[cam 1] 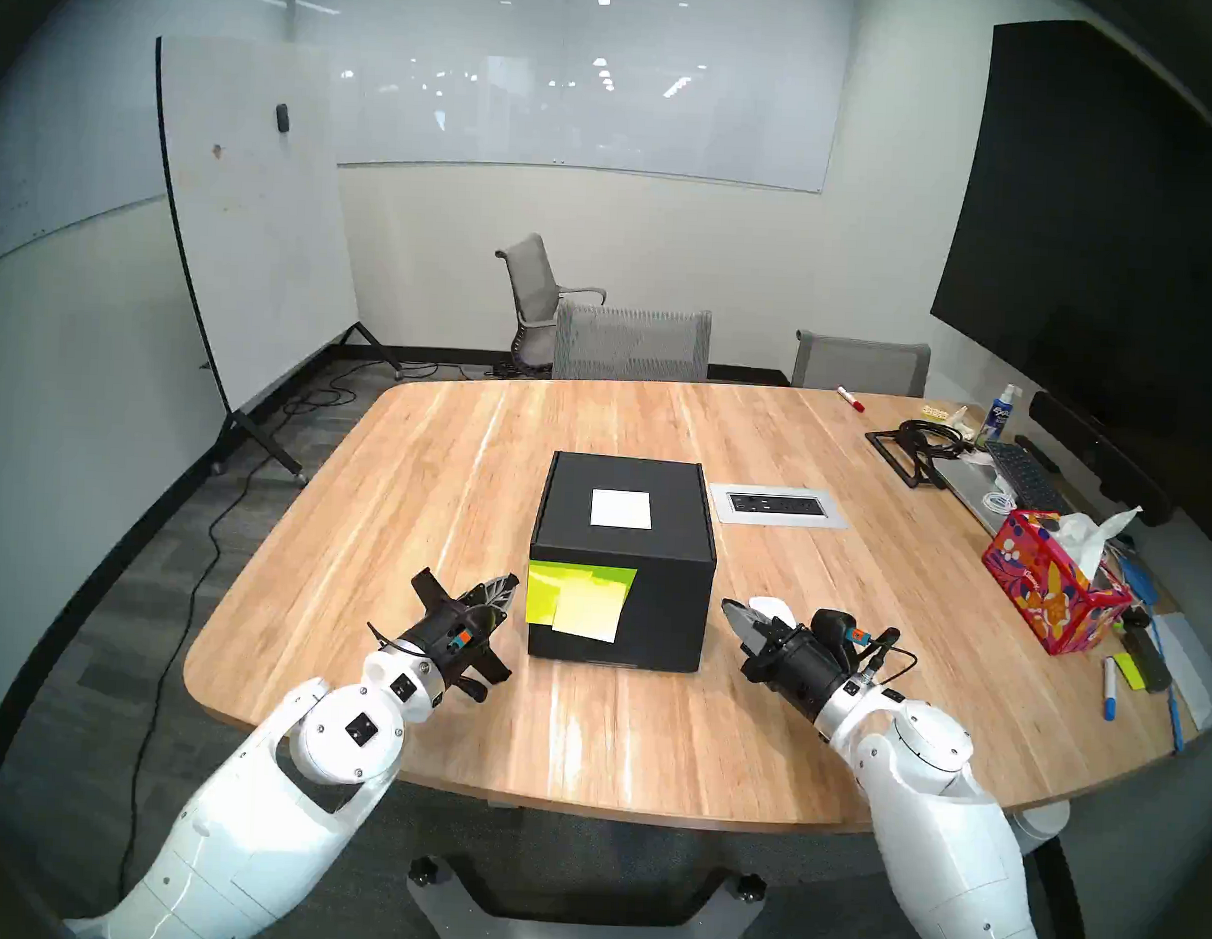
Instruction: Open the box and place the mouse inside
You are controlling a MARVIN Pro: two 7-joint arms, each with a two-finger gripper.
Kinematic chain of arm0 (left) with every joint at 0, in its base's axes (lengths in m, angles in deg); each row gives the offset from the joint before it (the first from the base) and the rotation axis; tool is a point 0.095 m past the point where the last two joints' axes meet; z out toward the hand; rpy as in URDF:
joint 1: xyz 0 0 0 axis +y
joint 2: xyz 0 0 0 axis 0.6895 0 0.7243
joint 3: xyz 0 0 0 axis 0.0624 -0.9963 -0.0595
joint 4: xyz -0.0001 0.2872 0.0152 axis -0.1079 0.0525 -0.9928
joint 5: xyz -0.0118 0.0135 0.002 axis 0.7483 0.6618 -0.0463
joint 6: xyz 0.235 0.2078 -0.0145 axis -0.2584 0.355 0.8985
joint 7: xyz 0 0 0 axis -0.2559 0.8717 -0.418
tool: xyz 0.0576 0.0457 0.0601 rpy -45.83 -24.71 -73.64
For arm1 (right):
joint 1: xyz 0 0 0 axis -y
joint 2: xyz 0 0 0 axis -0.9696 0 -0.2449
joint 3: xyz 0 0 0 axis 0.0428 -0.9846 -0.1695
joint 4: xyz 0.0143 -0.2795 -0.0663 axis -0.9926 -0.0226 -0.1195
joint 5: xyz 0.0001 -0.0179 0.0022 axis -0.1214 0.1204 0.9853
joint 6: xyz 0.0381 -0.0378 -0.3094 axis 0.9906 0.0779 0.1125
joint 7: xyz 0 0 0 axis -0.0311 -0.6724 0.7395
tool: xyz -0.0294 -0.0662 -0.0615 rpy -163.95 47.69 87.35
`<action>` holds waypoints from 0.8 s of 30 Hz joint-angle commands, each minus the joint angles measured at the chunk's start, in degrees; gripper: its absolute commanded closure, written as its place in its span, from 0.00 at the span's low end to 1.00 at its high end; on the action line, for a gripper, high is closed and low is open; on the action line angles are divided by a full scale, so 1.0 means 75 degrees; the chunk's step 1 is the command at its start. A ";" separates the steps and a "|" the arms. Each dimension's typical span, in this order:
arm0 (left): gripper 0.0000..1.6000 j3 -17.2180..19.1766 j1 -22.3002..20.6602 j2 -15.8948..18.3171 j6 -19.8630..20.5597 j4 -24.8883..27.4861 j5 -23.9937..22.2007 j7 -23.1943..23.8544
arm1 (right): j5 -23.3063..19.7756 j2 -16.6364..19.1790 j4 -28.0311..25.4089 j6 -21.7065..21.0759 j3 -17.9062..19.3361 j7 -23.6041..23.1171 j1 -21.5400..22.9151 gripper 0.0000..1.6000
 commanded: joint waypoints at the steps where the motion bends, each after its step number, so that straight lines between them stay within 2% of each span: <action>1: 1.00 0.0004 -0.0038 0.0008 -0.0041 0.0128 0.0019 -0.0012 | 0.0010 0.0017 -0.0116 -0.0015 -0.0003 -0.0003 0.0086 1.00; 24: 1.00 0.0004 -0.0038 0.0009 -0.0041 0.0128 0.0019 -0.0012 | 0.0016 0.0011 -0.0116 -0.0018 0.0002 -0.0007 0.0086 1.00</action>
